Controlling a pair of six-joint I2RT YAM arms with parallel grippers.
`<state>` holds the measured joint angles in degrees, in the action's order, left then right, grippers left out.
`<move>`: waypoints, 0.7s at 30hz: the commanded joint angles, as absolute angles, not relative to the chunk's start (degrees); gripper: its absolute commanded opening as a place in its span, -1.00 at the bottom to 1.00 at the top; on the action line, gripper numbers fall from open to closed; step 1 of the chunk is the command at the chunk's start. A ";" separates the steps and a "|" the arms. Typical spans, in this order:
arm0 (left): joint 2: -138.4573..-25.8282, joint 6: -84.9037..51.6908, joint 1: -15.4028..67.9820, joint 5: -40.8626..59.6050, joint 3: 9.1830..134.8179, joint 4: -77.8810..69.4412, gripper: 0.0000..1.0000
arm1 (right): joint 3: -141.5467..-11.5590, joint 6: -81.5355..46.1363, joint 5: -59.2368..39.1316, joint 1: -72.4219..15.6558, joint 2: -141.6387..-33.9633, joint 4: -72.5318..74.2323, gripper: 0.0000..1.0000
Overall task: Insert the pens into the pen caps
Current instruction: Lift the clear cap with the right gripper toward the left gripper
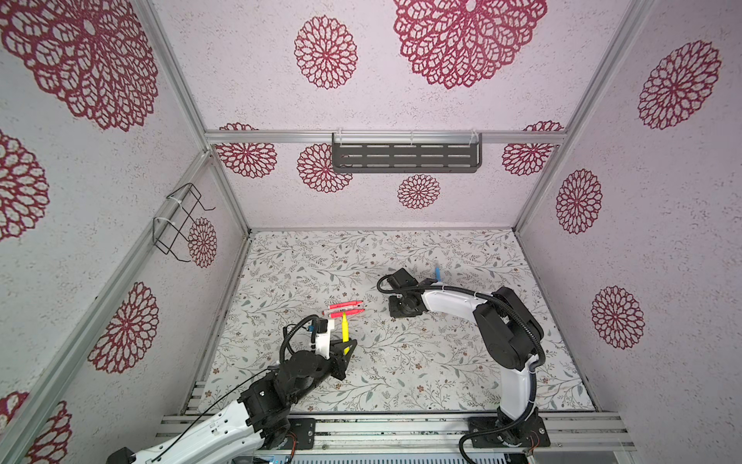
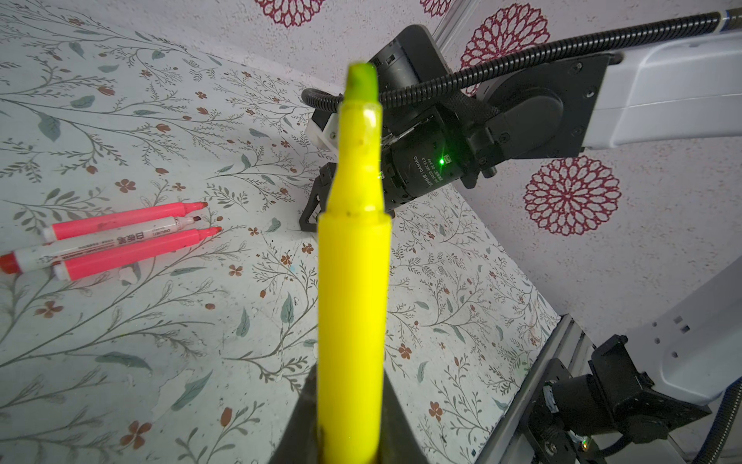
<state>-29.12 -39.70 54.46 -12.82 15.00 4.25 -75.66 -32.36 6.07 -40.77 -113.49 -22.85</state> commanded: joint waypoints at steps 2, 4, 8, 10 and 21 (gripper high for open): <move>-29.96 -40.11 53.88 -13.36 15.09 3.83 -1.00 | -75.97 -30.72 8.78 -41.39 -116.29 -29.46 -0.52; -30.40 -40.09 53.85 -13.27 15.22 3.51 -1.00 | -76.09 -30.35 8.78 -41.64 -116.45 -29.79 -0.63; -31.46 -39.69 53.87 -12.93 15.82 3.07 -1.00 | -75.81 -29.65 8.65 -42.09 -115.50 -30.07 -0.81; -31.91 -39.50 53.88 -12.79 16.07 2.85 -1.00 | -74.72 -28.98 7.41 -42.43 -113.41 -28.65 -0.84; -38.44 -40.84 53.96 -8.66 16.71 -6.25 -1.00 | -60.44 -29.31 -5.91 -42.63 -85.27 -7.46 -0.85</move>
